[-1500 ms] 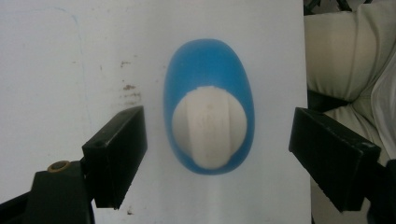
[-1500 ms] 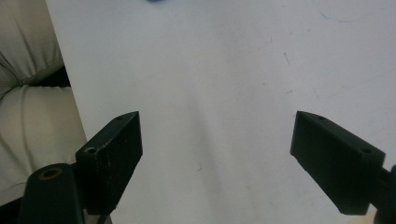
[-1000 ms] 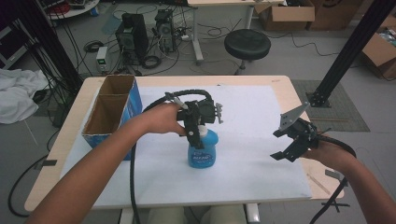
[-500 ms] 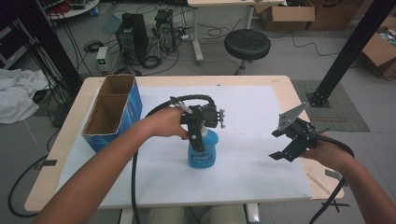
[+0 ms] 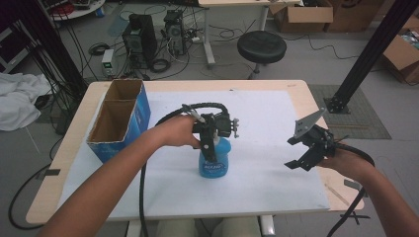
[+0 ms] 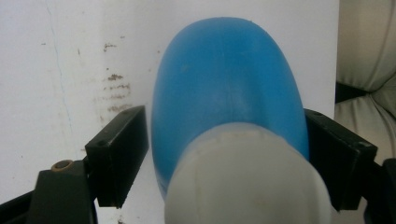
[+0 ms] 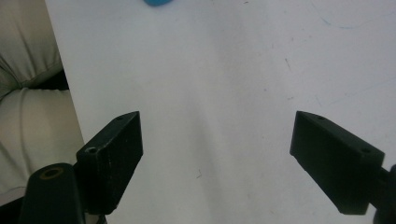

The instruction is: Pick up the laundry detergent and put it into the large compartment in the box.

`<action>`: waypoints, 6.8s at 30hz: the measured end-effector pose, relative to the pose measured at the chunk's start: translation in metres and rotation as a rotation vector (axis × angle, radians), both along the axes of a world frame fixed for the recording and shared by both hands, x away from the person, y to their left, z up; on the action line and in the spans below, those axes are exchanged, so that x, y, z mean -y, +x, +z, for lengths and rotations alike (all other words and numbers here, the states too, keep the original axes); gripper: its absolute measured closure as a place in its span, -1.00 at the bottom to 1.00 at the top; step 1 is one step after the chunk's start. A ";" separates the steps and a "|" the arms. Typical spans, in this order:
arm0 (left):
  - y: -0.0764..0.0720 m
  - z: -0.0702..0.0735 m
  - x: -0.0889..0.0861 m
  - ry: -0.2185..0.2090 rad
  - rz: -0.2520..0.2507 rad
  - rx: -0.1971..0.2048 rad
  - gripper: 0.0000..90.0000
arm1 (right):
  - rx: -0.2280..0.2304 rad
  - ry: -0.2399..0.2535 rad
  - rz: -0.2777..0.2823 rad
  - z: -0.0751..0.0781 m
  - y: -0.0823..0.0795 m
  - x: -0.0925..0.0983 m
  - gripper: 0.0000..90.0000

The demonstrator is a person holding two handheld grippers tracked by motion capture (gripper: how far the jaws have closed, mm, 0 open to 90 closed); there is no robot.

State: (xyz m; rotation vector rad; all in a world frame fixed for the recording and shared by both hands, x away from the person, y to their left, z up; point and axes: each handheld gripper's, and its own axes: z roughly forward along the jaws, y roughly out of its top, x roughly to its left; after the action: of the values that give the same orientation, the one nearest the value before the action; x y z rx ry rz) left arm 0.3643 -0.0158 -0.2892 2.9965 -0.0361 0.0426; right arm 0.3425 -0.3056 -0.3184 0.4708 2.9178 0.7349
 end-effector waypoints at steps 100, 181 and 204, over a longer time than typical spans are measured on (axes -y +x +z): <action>0.022 0.095 -0.063 0.009 0.996 0.063 -0.16 | 0.015 0.008 0.080 0.016 0.001 -0.002 -0.61; 0.030 0.147 -0.236 0.017 1.496 0.107 -0.15 | 0.026 0.002 0.060 0.015 0.007 0.017 -0.61; 0.043 0.059 -0.252 0.038 1.426 0.089 -0.15 | 0.005 -0.012 0.039 0.006 0.008 0.014 -0.61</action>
State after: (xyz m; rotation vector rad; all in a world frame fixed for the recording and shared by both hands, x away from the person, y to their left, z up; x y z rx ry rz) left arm 0.4069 0.2359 -0.2298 2.3524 1.9760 0.3043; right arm 0.3508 -0.3194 -0.3123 0.4117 2.9326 0.7216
